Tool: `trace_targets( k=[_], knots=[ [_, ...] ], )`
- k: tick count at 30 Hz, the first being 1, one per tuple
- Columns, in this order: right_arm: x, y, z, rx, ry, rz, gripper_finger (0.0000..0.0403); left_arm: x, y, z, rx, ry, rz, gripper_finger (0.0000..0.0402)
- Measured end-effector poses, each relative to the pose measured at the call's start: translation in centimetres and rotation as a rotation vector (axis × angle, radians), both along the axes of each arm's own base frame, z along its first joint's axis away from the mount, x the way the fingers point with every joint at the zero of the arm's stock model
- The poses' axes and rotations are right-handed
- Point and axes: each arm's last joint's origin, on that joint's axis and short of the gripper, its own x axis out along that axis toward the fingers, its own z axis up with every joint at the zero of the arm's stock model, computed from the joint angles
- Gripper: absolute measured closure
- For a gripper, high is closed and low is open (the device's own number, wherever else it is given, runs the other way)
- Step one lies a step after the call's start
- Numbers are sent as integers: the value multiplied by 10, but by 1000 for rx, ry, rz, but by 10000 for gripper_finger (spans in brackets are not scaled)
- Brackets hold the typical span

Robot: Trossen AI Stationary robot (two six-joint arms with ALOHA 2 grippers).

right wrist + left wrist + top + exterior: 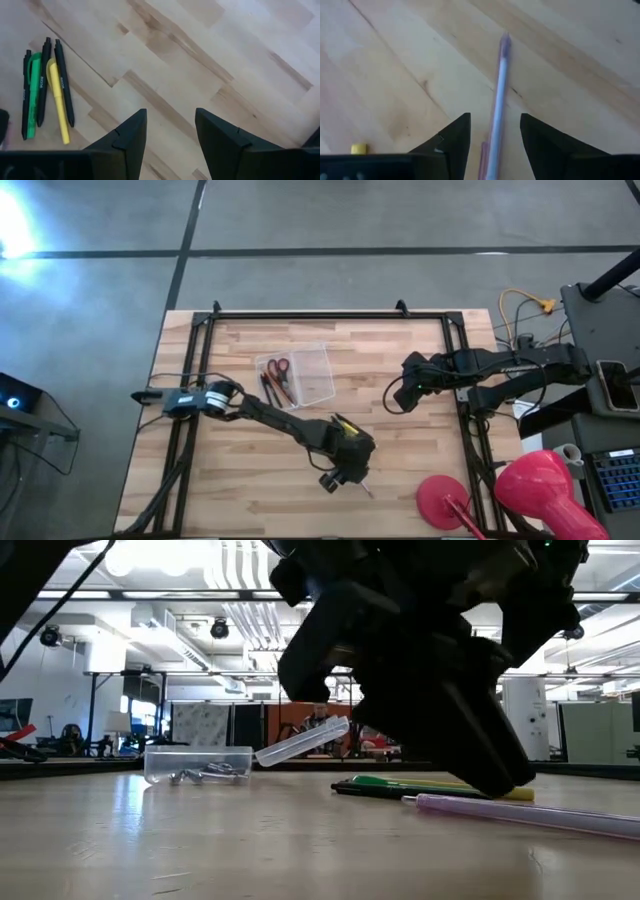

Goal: Pick & place school supplies into a supply box
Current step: Put the violet pen into the transparent supply box

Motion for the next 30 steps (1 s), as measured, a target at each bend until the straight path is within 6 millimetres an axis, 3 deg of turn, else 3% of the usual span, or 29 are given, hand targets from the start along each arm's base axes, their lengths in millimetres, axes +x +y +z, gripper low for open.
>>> trace_targets(
  k=[6, 10, 13, 17, 22, 25, 30],
  knots=[
    [0, 0, -1, -13, 2, -4, 243, 4, 6, -33, -75, 140, 74, 258],
    [0, 0, -1, -15, 3, -3, 243, -7, 10, -46, -38, 274, 102, 322],
    [0, 0, -1, -17, 3, -3, 243, -14, 11, -50, -11, 353, 119, 381],
    [0, -1, -1, -24, 5, -1, 243, -29, 4, -44, 21, 472, 164, 385],
    [0, -1, -1, -50, 5, -2, 243, -57, -6, -1, 90, 565, 211, 390],
    [0, -2, 0, -71, 3, 4, 243, -79, -1, 29, 200, 603, 299, 390],
    [1, -2, 0, -89, -5, 16, 243, -120, 29, 115, 423, 460, 435, 395]
  ],
)
